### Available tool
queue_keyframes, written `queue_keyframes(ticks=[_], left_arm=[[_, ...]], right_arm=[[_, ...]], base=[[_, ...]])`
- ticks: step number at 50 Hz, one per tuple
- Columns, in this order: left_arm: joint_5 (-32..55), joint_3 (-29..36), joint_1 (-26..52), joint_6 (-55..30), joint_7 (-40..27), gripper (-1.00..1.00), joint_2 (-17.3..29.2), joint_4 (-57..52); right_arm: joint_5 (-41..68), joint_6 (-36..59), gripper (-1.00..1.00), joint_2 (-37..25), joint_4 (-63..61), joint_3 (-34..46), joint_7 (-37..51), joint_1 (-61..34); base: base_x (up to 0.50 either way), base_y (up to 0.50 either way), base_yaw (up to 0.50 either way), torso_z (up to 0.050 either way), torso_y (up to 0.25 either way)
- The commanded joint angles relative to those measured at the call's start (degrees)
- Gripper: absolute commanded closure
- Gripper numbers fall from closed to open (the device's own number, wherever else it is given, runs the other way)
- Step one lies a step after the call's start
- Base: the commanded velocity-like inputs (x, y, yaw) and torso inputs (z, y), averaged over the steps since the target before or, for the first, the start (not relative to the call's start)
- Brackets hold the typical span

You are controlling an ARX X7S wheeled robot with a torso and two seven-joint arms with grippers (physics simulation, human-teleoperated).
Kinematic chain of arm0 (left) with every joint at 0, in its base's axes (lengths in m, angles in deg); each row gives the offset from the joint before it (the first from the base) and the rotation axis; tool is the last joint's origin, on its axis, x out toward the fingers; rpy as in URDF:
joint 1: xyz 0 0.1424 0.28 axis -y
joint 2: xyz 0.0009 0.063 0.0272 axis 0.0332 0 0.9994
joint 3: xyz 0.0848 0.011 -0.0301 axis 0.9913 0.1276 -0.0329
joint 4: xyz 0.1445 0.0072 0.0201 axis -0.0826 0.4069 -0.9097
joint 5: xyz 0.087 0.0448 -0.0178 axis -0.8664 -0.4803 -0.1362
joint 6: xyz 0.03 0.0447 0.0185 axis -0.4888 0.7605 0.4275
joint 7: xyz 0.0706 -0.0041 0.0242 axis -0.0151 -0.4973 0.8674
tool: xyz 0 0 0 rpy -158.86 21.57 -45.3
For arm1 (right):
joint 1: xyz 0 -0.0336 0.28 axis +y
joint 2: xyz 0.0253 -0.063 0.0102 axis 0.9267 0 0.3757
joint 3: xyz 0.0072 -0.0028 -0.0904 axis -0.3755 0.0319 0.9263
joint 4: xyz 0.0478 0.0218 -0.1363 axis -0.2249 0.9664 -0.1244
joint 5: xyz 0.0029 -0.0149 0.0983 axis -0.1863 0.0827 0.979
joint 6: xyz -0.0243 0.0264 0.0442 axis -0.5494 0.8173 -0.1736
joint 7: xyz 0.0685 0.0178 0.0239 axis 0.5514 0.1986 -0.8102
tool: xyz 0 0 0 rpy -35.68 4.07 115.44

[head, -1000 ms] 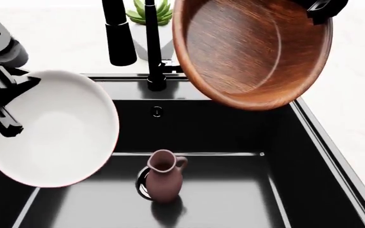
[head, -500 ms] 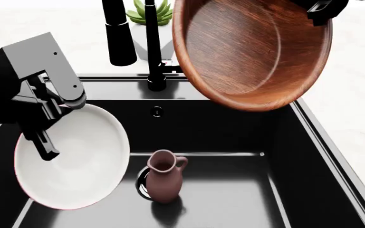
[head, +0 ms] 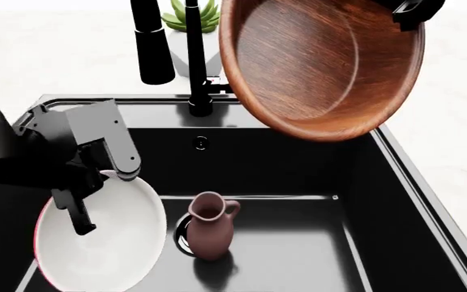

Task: Pick the bowl and bowl and place them in the sink. Then turn on the water.

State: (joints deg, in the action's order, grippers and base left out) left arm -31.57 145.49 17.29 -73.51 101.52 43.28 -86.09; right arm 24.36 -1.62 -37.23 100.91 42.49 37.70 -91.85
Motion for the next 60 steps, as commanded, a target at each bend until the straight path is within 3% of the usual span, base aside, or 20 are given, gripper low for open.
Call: queue_keyframes(ticks=[1,36,59,60], left_arm=[[-2.63,4.01,-2.55,0.84,-0.41,1.0,-1.85,0.93],[-6.05,10.75,-8.89,4.55,0.52,1.0,-5.54,6.65],[-4.92,11.08,-10.43,3.44,-0.04,1.0,-5.62,9.12],[-4.78,11.05,-10.31,3.23,-0.02,-1.0,-5.57,9.12]], right_arm=[[-0.04,-0.18,1.0,-0.13,-0.31,-0.52,0.27,0.11],[0.49,0.58,1.0,-1.03,-1.48,-1.1,0.71,0.39],[0.5,0.44,1.0,-1.1,-1.72,-1.14,0.79,0.92],[0.54,0.58,1.0,-1.13,-1.86,-1.15,0.88,0.89]], base=[[0.0,0.0,0.0,0.0,0.0],[0.0,0.0,0.0,0.0,0.001],[0.0,0.0,0.0,0.0,0.001],[0.0,0.0,0.0,0.0,0.0]])
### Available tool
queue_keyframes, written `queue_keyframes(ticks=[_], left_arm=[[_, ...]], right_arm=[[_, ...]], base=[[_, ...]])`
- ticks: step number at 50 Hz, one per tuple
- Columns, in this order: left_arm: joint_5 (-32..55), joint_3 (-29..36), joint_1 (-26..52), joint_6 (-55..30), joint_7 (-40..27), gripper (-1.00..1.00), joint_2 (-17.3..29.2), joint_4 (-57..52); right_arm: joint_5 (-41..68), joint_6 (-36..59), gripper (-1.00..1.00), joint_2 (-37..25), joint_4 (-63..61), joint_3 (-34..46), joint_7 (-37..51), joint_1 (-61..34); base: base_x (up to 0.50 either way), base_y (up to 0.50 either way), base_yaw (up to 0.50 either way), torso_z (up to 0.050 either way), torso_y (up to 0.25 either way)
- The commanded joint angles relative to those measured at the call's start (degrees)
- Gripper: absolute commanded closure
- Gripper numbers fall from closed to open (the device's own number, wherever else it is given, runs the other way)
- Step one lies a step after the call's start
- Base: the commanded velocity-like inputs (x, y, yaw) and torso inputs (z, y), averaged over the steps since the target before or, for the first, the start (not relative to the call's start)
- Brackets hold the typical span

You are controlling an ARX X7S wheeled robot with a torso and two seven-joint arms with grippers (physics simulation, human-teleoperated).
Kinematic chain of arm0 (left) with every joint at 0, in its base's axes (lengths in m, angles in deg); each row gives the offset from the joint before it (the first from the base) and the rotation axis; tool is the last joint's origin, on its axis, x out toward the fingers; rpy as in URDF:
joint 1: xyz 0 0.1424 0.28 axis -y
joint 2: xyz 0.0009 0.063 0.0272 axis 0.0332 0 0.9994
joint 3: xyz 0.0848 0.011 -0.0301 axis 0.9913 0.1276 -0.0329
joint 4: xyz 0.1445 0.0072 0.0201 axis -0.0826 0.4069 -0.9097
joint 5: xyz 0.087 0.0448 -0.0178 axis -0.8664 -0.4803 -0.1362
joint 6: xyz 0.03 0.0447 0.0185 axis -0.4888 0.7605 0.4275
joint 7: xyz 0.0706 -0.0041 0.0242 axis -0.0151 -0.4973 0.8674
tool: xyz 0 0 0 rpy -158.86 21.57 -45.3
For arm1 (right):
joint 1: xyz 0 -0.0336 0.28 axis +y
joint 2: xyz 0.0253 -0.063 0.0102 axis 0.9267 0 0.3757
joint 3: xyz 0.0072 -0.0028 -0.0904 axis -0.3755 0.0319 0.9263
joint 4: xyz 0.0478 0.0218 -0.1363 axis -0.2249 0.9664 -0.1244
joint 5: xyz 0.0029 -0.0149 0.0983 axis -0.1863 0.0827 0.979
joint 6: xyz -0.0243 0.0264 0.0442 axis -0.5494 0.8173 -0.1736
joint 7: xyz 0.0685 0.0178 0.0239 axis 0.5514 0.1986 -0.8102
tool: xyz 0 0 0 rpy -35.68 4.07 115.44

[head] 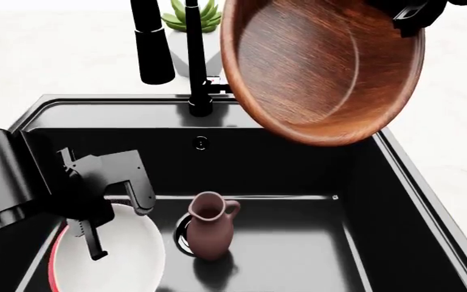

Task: Pick the bowl and bowl and place them in the sink. Then turn on the water.

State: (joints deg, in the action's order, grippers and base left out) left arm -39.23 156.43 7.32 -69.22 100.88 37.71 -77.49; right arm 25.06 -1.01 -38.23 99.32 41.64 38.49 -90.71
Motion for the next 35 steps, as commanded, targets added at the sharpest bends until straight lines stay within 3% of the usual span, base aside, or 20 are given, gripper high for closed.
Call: queue_keyframes(ticks=[1,24,35], left_arm=[[3.02,-0.03,-0.15,-1.03,0.76,-1.0,0.23,0.47],[4.94,-3.14,4.17,-0.91,1.67,-1.0,3.34,-0.26],[13.72,-14.4,11.85,-0.84,-0.69,-1.0,13.47,-10.85]], right_arm=[[-0.02,0.14,1.0,-0.19,-0.43,-0.42,0.18,-0.28],[0.16,1.56,1.0,-0.68,-1.41,-0.15,-0.19,-1.07],[0.92,5.55,1.0,-3.39,-7.17,1.63,-1.23,-2.11]], base=[[0.0,0.0,0.0,0.0,0.0],[0.0,0.0,0.0,0.0,0.0],[0.0,0.0,0.0,0.0,0.001]])
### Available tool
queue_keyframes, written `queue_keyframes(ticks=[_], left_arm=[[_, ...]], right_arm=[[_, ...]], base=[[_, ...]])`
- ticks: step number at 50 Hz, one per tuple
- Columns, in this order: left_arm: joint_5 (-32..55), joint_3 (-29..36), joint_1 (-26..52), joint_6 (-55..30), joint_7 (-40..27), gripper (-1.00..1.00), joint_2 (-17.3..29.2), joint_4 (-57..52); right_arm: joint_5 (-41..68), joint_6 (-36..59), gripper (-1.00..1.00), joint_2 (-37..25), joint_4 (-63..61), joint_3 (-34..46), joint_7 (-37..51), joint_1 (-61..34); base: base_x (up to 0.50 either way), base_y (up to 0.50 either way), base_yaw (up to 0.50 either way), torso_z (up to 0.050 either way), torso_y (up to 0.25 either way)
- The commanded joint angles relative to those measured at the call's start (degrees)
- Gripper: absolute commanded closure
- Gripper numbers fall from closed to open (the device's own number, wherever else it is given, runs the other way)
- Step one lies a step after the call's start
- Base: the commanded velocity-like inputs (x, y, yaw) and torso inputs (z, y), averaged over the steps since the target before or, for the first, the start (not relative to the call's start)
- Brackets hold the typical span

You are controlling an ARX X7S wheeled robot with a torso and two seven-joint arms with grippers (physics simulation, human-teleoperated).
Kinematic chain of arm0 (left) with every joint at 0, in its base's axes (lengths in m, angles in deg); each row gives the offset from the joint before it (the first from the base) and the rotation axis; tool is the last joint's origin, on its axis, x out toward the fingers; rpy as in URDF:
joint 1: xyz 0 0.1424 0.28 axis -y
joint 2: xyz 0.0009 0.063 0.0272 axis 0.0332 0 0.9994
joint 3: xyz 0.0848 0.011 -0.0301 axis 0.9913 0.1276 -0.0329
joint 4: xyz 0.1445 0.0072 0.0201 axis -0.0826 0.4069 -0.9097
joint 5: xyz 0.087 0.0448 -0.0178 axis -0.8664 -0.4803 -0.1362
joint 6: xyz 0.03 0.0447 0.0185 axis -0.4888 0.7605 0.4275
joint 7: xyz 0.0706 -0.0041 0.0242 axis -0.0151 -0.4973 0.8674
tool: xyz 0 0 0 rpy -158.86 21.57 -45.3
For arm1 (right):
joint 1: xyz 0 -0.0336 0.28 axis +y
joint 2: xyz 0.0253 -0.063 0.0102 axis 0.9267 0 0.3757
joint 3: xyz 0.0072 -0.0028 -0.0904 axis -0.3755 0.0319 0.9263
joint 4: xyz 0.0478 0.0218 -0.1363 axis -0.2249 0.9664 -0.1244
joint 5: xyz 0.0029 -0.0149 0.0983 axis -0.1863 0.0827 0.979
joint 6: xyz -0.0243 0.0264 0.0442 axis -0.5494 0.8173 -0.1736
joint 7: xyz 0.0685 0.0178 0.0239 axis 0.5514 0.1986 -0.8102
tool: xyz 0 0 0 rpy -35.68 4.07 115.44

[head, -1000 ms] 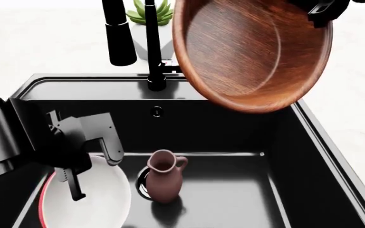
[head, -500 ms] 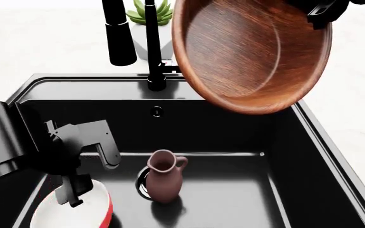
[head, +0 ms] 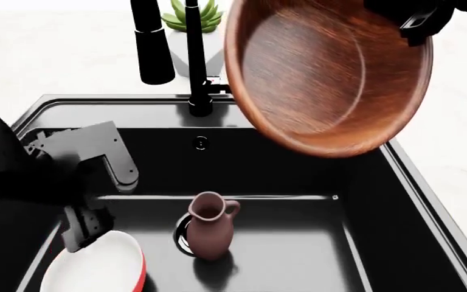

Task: Pick the bowl and bowl and place them in the sink. Then turn on the water.

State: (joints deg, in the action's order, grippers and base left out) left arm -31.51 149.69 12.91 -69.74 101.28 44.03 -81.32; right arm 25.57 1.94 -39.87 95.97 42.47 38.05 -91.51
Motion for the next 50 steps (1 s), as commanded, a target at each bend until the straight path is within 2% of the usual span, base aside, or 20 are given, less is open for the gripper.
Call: queue_keyframes(ticks=[1,10,15,22,29,37,42,50], left_arm=[[6.15,-7.95,6.69,-0.46,-1.15,-1.0,7.54,-7.33],[11.99,-15.17,12.8,-0.49,-2.28,-1.0,14.35,-11.6],[12.92,-17.04,15.69,-1.09,-1.36,-1.0,17.49,-14.72],[19.19,-23.0,20.64,-2.11,-4.21,-1.0,20.1,-15.06],[25.3,-28.81,23.9,0.91,-8.23,-1.0,23.21,-16.46],[30.66,-33.14,25.18,5.22,-13.04,-1.0,26.15,-16.97],[31.08,-34.57,25.01,7.57,-14.92,-1.0,27.38,-18.02],[33.2,-37.1,24.63,12.13,-17.71,-1.0,29.71,-17.48]], right_arm=[[0.38,2.7,1.0,-1.76,-3.99,0.84,-0.74,-1.41],[-2.11,4.2,1.0,-3.53,-8.54,6.16,-4.19,-2.89],[-2.52,4.93,1.0,-3.49,-10.39,8.01,-5.86,-3.63],[-3.7,4.89,1.0,-3.19,-12.55,11.01,-8.76,-4.8],[-4.83,4.51,1.0,-2.94,-14.99,13.54,-10.94,-5.71],[-6.25,2.23,1.0,-0.62,-15.0,15.61,-12.99,-5.68],[-8.09,1.33,1.0,1.06,-14.65,19.06,-15.98,-6.37],[-10.09,0.07,1.0,6.36,-9.02,23.12,-20.42,-6.53]], base=[[0.0,0.0,0.0,0.0,0.0],[0.0,0.0,0.0,0.0,0.0],[0.0,0.0,0.0,0.0,0.0],[0.0,0.0,0.0,0.0,0.0],[0.0,0.0,0.0,0.0,0.0],[0.0,0.0,0.0,0.0,0.0],[0.0,0.0,0.0,0.0,0.0],[0.0,0.0,0.0,0.0,0.0]])
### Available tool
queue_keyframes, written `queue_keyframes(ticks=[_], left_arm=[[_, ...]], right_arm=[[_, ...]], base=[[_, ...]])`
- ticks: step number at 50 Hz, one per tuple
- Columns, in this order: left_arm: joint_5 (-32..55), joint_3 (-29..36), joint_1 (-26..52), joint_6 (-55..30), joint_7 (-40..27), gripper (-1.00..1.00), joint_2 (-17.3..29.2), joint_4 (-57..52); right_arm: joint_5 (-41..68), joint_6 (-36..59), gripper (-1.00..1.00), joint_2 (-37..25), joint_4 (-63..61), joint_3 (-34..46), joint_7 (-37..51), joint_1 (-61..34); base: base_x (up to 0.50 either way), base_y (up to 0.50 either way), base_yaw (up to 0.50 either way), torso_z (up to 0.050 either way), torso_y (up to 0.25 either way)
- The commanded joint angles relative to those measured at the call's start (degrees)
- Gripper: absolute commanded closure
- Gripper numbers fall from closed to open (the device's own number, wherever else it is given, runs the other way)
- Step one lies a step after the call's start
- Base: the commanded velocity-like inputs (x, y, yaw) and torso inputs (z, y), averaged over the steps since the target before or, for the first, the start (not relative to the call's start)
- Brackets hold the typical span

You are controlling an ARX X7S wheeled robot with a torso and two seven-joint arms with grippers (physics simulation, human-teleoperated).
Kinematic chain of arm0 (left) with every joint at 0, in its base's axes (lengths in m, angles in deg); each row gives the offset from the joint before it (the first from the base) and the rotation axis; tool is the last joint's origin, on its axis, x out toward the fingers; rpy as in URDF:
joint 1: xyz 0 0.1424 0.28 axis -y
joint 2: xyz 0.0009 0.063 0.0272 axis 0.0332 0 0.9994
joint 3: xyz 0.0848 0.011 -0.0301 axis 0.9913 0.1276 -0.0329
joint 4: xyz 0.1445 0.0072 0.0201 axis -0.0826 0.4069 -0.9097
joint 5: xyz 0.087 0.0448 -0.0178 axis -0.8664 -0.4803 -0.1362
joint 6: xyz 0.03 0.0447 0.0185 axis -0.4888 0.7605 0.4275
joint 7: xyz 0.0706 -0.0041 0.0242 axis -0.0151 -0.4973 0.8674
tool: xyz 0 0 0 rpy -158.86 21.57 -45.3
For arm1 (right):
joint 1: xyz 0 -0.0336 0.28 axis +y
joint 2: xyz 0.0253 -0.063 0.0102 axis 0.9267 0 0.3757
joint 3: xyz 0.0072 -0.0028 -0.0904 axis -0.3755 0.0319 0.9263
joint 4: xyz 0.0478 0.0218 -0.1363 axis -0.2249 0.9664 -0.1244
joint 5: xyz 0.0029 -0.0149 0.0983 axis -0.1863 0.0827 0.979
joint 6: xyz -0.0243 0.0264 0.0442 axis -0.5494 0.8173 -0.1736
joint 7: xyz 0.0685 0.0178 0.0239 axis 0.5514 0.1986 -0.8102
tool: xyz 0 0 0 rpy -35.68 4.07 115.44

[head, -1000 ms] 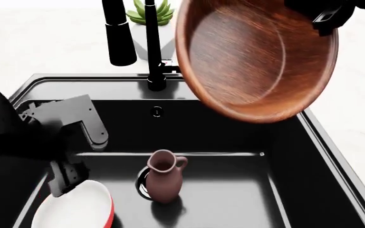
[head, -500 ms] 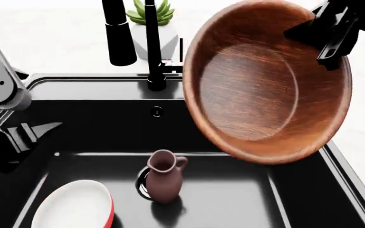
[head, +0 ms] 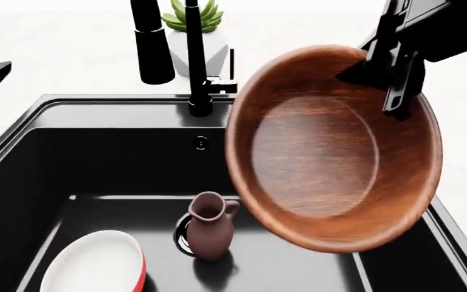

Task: Pick the bowl and bowl and place them in the sink. Then turn on the water.

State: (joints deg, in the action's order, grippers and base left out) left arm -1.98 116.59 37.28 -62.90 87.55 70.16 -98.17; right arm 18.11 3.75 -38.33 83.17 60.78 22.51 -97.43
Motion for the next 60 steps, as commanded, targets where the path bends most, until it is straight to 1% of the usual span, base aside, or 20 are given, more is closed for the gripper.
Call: queue_keyframes(ticks=[1,4,11,16,22,32,37,43,49,60], left_arm=[[3.59,-3.97,-0.18,5.93,-4.22,-1.0,3.98,-0.73],[3.65,-3.77,-1.72,8.25,-4.95,-1.0,5.51,-1.4],[3.65,-4.31,-2.62,10.51,-6.69,-1.0,5.65,-1.19],[3.85,-4.51,-3.49,12.01,-6.97,-1.0,6.82,-2.11],[4.86,-5.54,-3.52,13.79,-8.04,-1.0,7.89,-2.97],[4.71,-6.96,-4.03,18.37,-10.63,-1.0,8.55,-2.88],[5.58,-7.63,-4.01,18.94,-11.04,-1.0,8.54,-3.55],[6.33,-8.2,-4.3,19.75,-10.9,-1.0,8.9,-4.39],[6.09,-8.58,-4.75,20.13,-10.21,-1.0,9.87,-4.92],[6.59,-9.68,-4.96,19.9,-10.15,-1.0,10.29,-5.37]], right_arm=[[-2.67,-1.83,1.0,5.39,4.82,4.62,-4.69,-0.36],[-3.41,-2.89,1.0,6.7,7.46,5.12,-4.71,0.61],[-5.88,-4.84,1.0,9.56,13.08,7.1,-6.27,-0.03],[-8.54,-7.41,1.0,11.49,17.56,8.96,-6.8,-0.04],[-11.43,-9.82,1.0,12.95,19.08,12.02,-7.18,0.66],[-12.71,-13.02,1.0,16.21,22.09,13.09,-7.25,3.03],[-14.84,-15.42,1.0,17.86,23.97,15.46,-7.62,4.2],[-14.79,-17.04,1.0,19.84,26.24,15.14,-7.02,6.42],[-15.84,-17.89,1.0,20.7,27.14,16.56,-7.21,7.41],[-17.71,-19.56,1.0,21.95,27.01,19.28,-7.8,8.7]], base=[[0.0,0.0,0.0,0.0,0.0],[0.0,0.0,0.0,0.0,0.0],[0.0,0.0,0.0,0.001,0.0],[0.0,0.0,0.0,0.0,0.0],[0.0,0.0,0.0,0.0,0.002],[0.0,0.0,0.0,0.0,0.0],[0.0,0.0,0.0,0.0,0.0],[0.0,0.0,0.0,0.0,0.0],[0.0,0.0,0.0,0.0,0.0],[0.0,0.0,0.0,0.0,0.001]])
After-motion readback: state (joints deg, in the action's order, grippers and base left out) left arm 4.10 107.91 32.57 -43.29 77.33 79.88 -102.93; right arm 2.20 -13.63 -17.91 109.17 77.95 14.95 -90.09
